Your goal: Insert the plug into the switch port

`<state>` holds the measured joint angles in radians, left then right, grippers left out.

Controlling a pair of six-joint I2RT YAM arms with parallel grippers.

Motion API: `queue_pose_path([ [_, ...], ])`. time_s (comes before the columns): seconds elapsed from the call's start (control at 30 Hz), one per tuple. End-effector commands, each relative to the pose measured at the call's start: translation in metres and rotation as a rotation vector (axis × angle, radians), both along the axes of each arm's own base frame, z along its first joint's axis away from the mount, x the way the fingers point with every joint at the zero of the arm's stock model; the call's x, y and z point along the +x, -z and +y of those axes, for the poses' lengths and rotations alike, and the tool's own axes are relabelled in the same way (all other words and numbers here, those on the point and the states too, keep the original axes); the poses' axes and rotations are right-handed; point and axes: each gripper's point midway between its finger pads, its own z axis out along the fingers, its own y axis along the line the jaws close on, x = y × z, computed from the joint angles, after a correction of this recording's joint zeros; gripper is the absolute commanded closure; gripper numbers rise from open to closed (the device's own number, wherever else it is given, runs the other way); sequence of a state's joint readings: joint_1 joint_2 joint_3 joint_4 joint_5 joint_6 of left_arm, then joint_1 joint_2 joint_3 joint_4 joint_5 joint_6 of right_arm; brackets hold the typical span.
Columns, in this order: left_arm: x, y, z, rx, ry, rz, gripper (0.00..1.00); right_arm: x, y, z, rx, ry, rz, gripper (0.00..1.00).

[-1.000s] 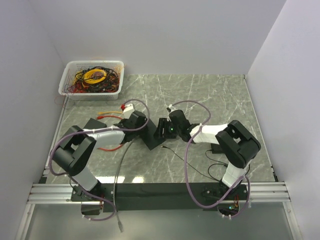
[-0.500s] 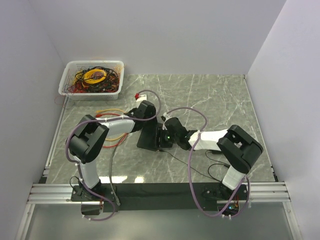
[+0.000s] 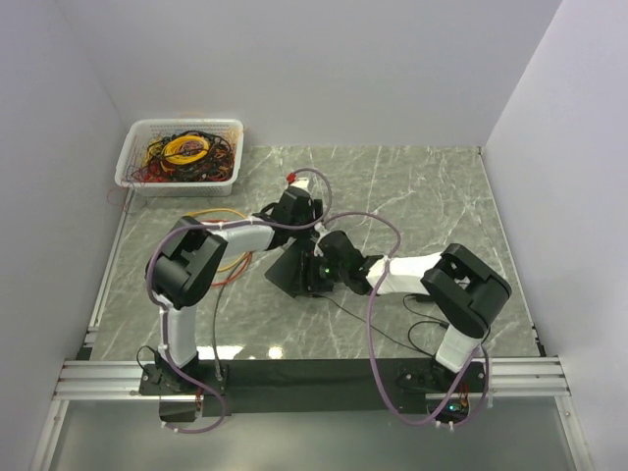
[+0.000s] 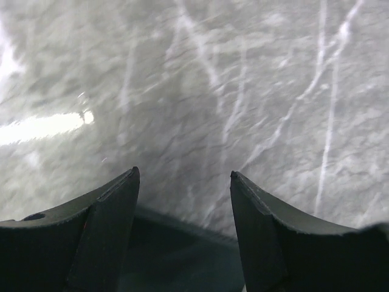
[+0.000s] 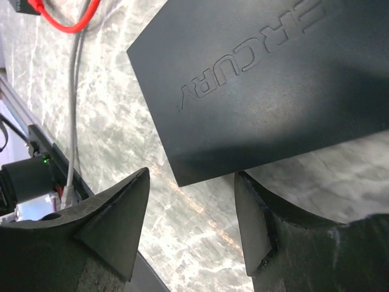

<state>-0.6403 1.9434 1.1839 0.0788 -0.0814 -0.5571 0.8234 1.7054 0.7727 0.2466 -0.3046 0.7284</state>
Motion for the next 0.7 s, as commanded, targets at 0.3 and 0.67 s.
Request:
queue_pose_path([
  [0.3,0.016,-0.037,-0.019,-0.031,0.126,-0.094,0.3,0.003,-0.022,0.04,0.118,-0.068,-0.042,0.36],
  [0.67,0.047,-0.101,0.031,-0.02,-0.014,-0.211,0.29,-0.011,-0.05,-0.006,-0.052,-0.051,-0.157,0.3],
])
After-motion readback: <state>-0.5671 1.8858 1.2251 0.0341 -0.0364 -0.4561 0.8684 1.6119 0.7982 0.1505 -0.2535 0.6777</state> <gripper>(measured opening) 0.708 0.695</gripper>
